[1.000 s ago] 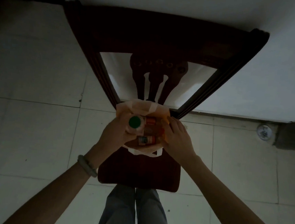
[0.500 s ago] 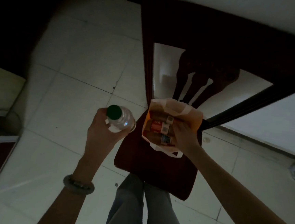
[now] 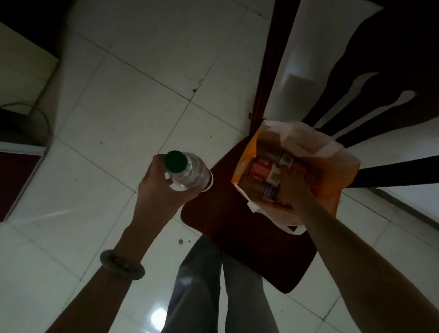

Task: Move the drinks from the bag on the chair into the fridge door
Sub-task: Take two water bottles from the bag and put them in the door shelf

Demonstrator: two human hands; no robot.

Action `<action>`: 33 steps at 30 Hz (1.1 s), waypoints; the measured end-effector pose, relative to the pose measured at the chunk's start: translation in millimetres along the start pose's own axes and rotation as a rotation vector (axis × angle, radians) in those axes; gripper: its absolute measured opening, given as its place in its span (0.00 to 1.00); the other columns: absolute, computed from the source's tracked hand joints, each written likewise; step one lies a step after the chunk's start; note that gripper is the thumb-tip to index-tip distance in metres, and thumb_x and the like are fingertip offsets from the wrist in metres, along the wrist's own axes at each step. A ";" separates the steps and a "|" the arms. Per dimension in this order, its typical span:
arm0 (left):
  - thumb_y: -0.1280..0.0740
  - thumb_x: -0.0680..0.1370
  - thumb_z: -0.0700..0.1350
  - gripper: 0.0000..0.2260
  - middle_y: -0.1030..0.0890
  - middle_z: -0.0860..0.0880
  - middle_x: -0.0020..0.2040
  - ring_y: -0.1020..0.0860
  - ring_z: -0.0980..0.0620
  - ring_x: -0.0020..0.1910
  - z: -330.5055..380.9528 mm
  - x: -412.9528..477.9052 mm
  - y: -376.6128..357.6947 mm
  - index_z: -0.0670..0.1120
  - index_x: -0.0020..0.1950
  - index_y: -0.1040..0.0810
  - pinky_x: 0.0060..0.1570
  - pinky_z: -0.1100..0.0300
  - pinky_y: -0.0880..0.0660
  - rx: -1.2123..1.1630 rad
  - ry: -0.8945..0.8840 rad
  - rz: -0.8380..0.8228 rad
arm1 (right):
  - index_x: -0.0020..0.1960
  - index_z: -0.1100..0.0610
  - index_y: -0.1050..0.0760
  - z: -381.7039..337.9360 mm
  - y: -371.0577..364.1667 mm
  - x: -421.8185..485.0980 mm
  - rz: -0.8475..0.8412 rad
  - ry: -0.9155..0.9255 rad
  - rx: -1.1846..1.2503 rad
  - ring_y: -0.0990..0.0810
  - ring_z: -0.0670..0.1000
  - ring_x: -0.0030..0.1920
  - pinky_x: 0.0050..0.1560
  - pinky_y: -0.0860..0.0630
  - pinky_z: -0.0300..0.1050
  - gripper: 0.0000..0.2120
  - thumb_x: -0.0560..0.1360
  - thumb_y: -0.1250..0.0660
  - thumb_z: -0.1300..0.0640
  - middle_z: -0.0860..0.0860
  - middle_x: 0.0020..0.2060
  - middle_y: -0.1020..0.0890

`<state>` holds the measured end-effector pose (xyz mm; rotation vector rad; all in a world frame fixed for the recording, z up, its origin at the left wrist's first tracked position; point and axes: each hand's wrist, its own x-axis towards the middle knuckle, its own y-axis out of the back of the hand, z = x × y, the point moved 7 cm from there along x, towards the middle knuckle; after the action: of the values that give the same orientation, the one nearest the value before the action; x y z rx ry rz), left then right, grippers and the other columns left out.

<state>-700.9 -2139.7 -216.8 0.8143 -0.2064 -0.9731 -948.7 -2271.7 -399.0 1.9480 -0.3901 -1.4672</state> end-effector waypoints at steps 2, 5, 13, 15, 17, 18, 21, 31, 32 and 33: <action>0.21 0.61 0.51 0.33 0.24 0.52 0.52 0.24 0.54 0.49 -7.7 -0.5 -2.1 0.43 0.60 0.31 0.45 0.67 0.27 0.015 0.020 -0.002 | 0.73 0.57 0.46 7.5 -3.5 10.5 0.034 -0.037 0.097 0.43 0.63 0.71 0.69 0.45 0.62 0.26 0.78 0.42 0.54 0.62 0.71 0.41; 0.21 0.61 0.47 0.31 0.24 0.53 0.52 0.23 0.54 0.49 -17.5 -0.7 -5.8 0.44 0.58 0.31 0.46 0.63 0.24 0.036 0.020 -0.023 | 0.70 0.59 0.39 10.6 1.1 16.0 0.068 -0.042 0.245 0.40 0.62 0.69 0.67 0.41 0.58 0.25 0.76 0.38 0.59 0.62 0.70 0.38; 0.21 0.60 0.48 0.30 0.24 0.51 0.52 0.23 0.52 0.50 -1.0 -1.7 1.7 0.43 0.57 0.30 0.46 0.62 0.25 0.037 -0.009 -0.068 | 0.69 0.58 0.40 -13.7 43.4 -3.9 0.072 -0.010 0.040 0.30 0.61 0.63 0.63 0.32 0.59 0.43 0.64 0.47 0.29 0.59 0.64 0.30; 0.21 0.60 0.48 0.30 0.24 0.52 0.52 0.23 0.53 0.50 11.2 -2.5 8.8 0.44 0.57 0.30 0.46 0.62 0.24 0.020 -0.016 -0.062 | 0.66 0.58 0.37 -20.4 54.2 -16.4 0.065 -0.037 0.064 0.28 0.60 0.60 0.61 0.31 0.58 0.35 0.69 0.44 0.34 0.59 0.61 0.27; 0.21 0.61 0.48 0.30 0.24 0.52 0.52 0.23 0.53 0.50 22.4 -4.5 18.0 0.44 0.58 0.30 0.46 0.61 0.24 0.008 -0.010 -0.043 | 0.62 0.58 0.33 -30.5 66.5 -33.3 0.096 0.020 0.025 0.25 0.58 0.57 0.59 0.28 0.53 0.25 0.73 0.38 0.42 0.57 0.59 0.25; 0.21 0.61 0.48 0.31 0.24 0.53 0.52 0.23 0.52 0.50 27.3 -6.0 23.4 0.44 0.58 0.30 0.47 0.59 0.24 -0.001 0.002 -0.032 | 0.60 0.57 0.32 -35.3 77.1 -46.1 0.146 0.044 -0.004 0.24 0.56 0.56 0.57 0.27 0.50 0.22 0.74 0.37 0.43 0.55 0.56 0.24; 0.21 0.61 0.49 0.32 0.24 0.53 0.53 0.23 0.51 0.51 41.8 -12.9 42.6 0.44 0.60 0.31 0.49 0.56 0.23 -0.041 0.021 -0.007 | 0.52 0.56 0.29 -45.2 108.3 -84.5 0.289 0.117 -0.031 0.22 0.52 0.47 0.47 0.29 0.43 0.14 0.76 0.38 0.46 0.52 0.46 0.21; 0.20 0.61 0.49 0.30 0.22 0.52 0.51 0.21 0.51 0.48 66.3 -55.0 118.9 0.46 0.57 0.29 0.41 0.75 0.29 -0.142 0.023 0.134 | 0.56 0.56 0.28 -117.1 238.9 -226.5 0.413 0.404 -0.066 0.24 0.51 0.43 0.44 0.27 0.42 0.18 0.70 0.31 0.50 0.52 0.48 0.21; 0.20 0.61 0.48 0.30 0.22 0.52 0.51 0.22 0.52 0.48 68.6 -60.4 129.7 0.45 0.58 0.29 0.40 0.79 0.31 -0.143 0.011 0.160 | 0.55 0.55 0.27 -121.3 249.1 -239.8 0.412 0.418 -0.025 0.24 0.50 0.44 0.45 0.26 0.43 0.19 0.68 0.30 0.49 0.51 0.47 0.21; 0.20 0.61 0.48 0.31 0.22 0.52 0.52 0.22 0.53 0.48 69.6 -65.5 140.4 0.45 0.59 0.29 0.40 0.80 0.31 -0.146 -0.005 0.183 | 0.54 0.54 0.27 -126.8 260.6 -255.5 0.430 0.442 0.029 0.23 0.50 0.44 0.46 0.25 0.44 0.19 0.66 0.28 0.49 0.50 0.46 0.21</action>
<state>-681.1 -2081.4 -58.5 0.6478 -0.2081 -0.8081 -875.2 -2271.8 -19.7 1.9860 -0.5822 -0.7413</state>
